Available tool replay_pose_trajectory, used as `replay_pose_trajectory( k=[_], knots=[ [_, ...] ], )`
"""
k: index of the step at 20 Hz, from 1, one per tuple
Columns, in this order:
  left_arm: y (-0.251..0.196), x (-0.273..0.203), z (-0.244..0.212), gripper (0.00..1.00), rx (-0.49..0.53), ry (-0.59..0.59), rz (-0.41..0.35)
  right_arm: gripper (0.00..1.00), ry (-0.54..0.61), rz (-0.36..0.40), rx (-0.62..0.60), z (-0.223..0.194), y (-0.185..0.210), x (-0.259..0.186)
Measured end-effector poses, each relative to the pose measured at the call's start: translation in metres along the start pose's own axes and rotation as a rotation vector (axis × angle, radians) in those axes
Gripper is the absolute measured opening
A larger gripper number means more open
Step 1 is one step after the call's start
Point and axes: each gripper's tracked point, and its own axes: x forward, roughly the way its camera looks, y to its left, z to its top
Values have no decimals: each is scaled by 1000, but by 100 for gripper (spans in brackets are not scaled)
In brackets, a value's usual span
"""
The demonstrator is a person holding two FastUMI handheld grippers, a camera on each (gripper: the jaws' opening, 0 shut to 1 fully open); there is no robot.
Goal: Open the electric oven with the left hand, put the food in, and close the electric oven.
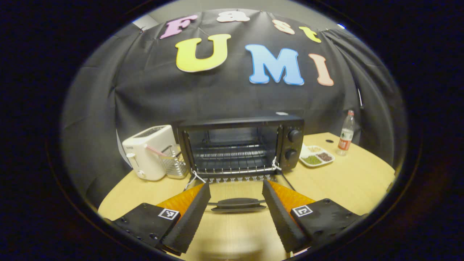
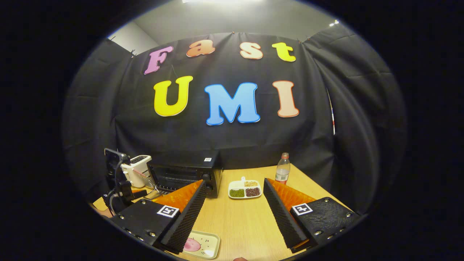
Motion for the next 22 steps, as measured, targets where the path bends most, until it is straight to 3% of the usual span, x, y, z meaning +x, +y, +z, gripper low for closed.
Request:
replay_pose_trajectory(
  k=[9,13,22],
  knots=[
    [25,-83,104,100,-16,-204,34,98,350,209,123,-88,41,5],
    [28,-112,115,98,-24,-224,30,98,535,269,150,-133,48,-2],
    [39,-147,125,100,-49,-258,69,97,826,349,210,-211,51,-8]
  ],
)
